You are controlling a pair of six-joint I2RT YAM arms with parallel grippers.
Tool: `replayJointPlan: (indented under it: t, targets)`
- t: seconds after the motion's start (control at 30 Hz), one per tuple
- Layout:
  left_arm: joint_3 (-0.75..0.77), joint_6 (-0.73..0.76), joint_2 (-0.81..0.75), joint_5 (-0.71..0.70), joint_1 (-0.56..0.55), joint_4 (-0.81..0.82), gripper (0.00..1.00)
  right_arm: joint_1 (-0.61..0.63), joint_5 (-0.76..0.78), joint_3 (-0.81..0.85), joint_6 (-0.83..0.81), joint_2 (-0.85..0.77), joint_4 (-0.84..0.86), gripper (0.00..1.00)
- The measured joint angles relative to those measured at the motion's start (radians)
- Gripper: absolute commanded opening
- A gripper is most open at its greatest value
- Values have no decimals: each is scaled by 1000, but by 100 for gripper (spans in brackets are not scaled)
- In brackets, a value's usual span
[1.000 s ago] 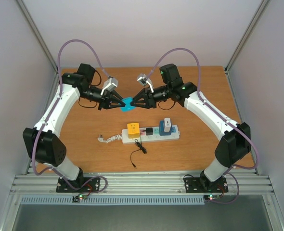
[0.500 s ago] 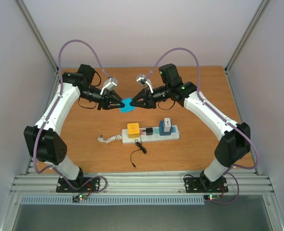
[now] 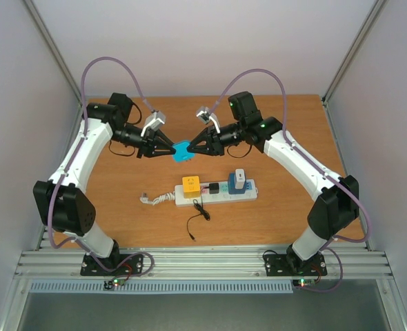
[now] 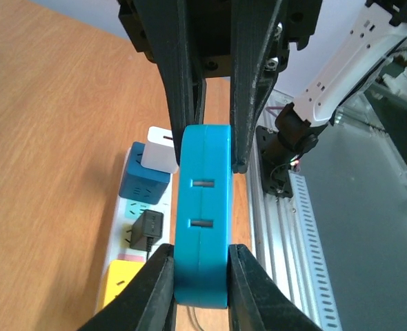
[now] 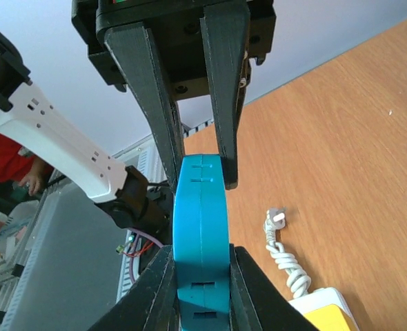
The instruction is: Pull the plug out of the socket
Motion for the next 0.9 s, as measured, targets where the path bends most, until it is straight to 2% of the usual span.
replayJointPlan:
  t: [0.03, 0.07, 0.17, 0.23, 0.37, 0.43, 0.47, 0.53, 0.7, 0.9]
  targets:
    - [0, -1, 0, 1, 0, -4, 12, 0, -1, 0, 0, 0, 0, 16]
    - [0, -5, 0, 6, 0, -11, 9, 0, -2, 0, -3, 0, 3, 24]
    - [0, -7, 0, 18, 4, -23, 3, 0, 3, 0, 10, 0, 18, 60]
    - [1, -6, 1, 15, 4, -21, 2, -1, 5, 0, 29, 0, 29, 75]
    - [0, -44, 2, 22, 18, 18, 1, -27, -6, -6, 110, 0, 76, 82]
    - [-8, -134, -1, 31, 42, 114, 1, -60, -15, -24, 165, 0, 113, 84]
    - [-23, -197, -7, 31, 57, 195, 1, -77, -19, -34, 191, 0, 128, 85]
    - [-82, -346, -40, 21, 73, 377, 1, -111, -24, -58, 250, 0, 154, 97]
    - [-241, -716, -154, -21, 93, 785, 1, -141, -39, -70, 394, 0, 212, 98]
    - [-291, -1049, -192, -54, 90, 1147, 1, -142, -100, -71, 617, 0, 349, 99]
